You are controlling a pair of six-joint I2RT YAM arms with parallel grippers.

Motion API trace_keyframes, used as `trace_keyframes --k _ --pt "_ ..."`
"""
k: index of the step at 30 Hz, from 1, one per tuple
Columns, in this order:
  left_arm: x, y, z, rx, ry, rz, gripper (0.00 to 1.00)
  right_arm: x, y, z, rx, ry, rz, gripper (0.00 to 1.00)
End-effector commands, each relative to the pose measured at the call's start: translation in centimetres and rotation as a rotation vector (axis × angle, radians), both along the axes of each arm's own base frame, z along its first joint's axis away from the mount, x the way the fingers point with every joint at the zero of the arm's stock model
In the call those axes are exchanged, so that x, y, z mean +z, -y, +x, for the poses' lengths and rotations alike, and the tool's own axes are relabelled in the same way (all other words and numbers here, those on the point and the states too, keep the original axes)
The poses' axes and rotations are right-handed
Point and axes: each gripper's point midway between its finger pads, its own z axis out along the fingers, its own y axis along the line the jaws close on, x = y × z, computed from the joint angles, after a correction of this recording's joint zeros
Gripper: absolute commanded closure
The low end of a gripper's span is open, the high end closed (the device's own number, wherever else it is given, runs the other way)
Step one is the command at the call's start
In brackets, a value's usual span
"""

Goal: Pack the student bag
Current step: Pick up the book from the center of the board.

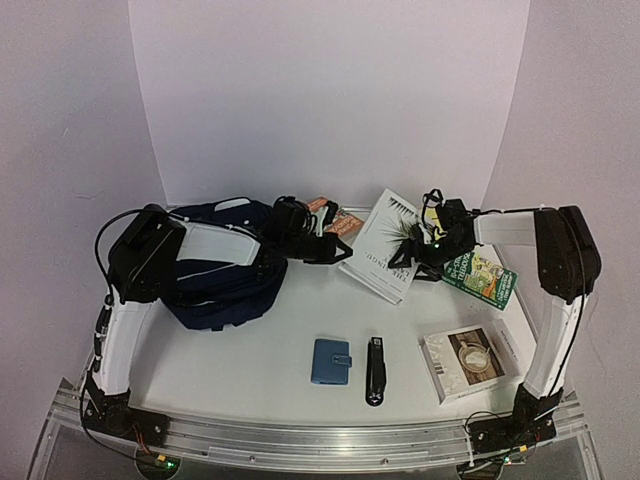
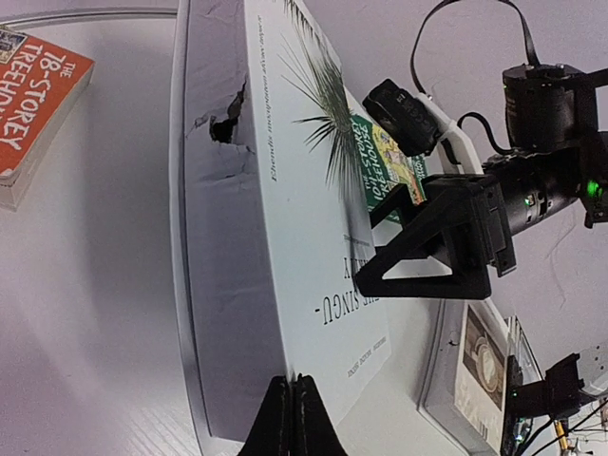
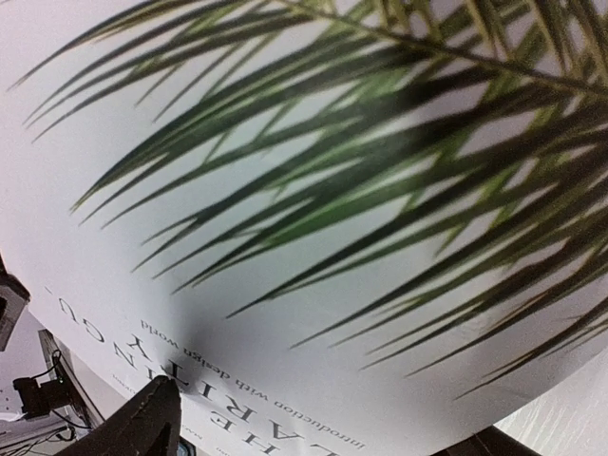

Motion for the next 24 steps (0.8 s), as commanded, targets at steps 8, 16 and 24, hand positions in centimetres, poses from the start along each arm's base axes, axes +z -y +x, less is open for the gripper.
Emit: trace_keyframes --k 8,16,24 --pt "8.8 -2.4 -2.7 0.056 0.123 -0.121 1.00 5.6 -1.7 0.0 0.096 0.141 0.098 0.02" --pt "11.4 -5.0 -5.7 -0.012 0.105 -0.163 1.00 9.7 1.1 0.4 0.156 0.223 0.232 0.02" --pt "12.1 -7.7 -9.6 -0.099 0.118 -0.090 1.00 13.3 4.7 -1.9 0.348 0.324 0.134 0.02"
